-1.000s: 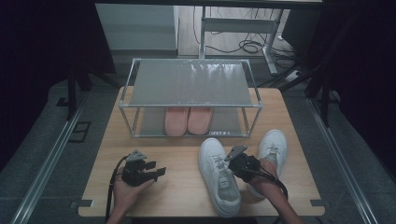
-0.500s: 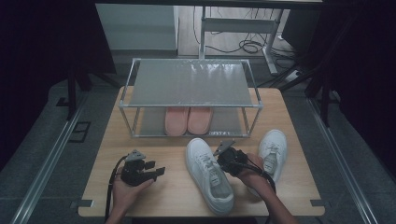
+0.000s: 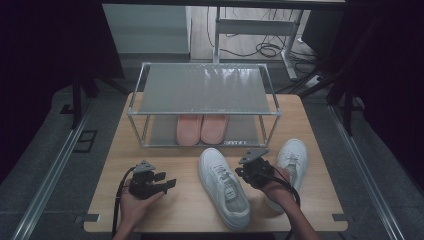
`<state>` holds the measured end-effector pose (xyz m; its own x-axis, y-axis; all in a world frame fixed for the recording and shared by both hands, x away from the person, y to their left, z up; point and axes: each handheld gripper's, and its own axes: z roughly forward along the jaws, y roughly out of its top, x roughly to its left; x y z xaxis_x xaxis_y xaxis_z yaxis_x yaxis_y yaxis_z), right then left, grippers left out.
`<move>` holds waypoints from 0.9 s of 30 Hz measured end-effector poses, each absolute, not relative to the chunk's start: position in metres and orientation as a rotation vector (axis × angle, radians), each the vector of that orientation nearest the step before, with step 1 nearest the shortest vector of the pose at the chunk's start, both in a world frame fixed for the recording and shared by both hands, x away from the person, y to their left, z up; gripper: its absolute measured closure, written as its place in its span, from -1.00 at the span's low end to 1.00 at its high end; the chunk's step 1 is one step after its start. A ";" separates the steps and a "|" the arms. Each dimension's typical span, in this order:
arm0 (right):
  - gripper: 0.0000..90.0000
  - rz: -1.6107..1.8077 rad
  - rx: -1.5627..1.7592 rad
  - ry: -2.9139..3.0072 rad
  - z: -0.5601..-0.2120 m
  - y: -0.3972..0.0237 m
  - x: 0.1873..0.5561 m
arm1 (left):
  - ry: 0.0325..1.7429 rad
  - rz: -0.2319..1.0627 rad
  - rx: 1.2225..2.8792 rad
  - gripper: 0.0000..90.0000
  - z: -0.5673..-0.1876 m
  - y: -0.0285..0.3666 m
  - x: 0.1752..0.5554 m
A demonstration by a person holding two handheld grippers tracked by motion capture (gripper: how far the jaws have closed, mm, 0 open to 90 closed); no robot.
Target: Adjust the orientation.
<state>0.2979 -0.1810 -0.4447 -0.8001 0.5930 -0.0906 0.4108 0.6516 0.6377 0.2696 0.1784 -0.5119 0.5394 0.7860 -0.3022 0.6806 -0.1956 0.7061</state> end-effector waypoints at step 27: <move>1.00 0.996 0.706 2.691 -0.445 -0.182 0.264 | 1.187 0.136 1.933 -0.01 -0.513 0.177 0.270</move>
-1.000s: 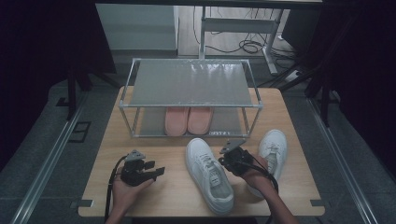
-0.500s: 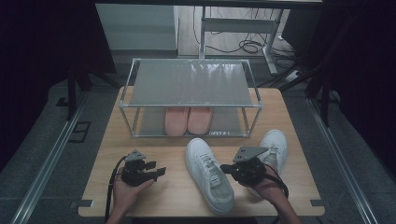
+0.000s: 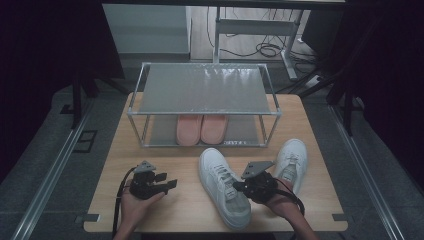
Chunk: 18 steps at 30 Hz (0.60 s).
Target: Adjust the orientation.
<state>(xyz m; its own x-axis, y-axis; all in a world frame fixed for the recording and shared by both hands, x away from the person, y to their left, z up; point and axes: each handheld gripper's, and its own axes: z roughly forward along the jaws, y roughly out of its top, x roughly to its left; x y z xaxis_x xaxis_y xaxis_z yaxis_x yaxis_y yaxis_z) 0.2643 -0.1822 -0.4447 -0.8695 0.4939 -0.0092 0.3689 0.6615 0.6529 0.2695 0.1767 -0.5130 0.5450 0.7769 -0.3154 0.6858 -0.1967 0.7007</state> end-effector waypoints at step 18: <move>0.80 1.107 0.739 2.583 -0.424 -0.202 0.268 | 1.186 0.130 1.935 -0.02 -0.513 0.176 0.270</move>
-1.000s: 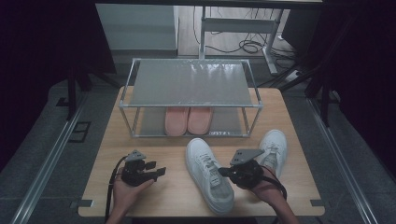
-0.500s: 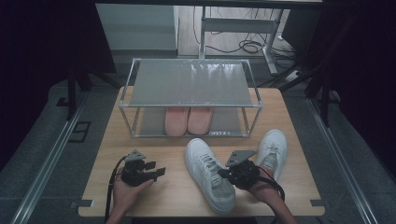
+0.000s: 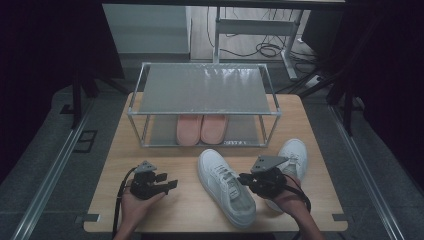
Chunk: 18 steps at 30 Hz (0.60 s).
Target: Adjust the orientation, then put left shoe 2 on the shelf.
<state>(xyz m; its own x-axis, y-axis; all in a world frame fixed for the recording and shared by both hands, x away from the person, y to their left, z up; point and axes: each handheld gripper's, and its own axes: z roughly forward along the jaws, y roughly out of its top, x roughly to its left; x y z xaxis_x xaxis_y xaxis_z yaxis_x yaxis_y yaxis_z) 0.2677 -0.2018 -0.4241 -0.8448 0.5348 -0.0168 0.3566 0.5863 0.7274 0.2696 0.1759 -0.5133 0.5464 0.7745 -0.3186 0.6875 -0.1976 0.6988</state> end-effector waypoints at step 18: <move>0.11 1.093 0.839 2.515 -0.429 -0.204 0.272 | 1.183 0.126 1.936 -0.03 -0.513 0.175 0.268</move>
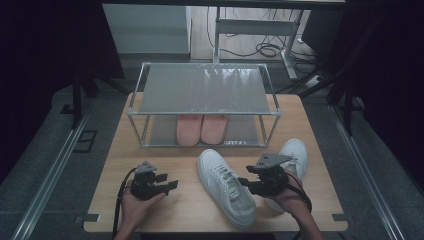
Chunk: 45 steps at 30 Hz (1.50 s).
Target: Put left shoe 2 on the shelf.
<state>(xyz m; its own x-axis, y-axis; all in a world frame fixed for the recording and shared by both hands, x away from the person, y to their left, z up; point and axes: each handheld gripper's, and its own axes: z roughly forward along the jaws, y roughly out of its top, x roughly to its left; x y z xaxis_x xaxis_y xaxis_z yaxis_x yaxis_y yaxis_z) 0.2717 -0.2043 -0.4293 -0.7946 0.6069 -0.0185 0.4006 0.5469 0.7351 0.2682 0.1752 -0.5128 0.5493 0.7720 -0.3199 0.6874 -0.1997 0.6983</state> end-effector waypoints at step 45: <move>0.78 0.979 1.010 2.457 -0.476 -0.176 0.276 | 1.179 0.120 1.944 -0.04 -0.514 0.173 0.269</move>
<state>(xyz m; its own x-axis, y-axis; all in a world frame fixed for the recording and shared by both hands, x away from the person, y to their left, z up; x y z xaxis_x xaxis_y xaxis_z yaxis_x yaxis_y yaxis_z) 0.2760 -0.1756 -0.4756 -0.7039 0.7099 -0.0242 0.4986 0.5181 0.6950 0.2686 0.1733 -0.5143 0.5533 0.7691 -0.3200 0.6891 -0.2067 0.6946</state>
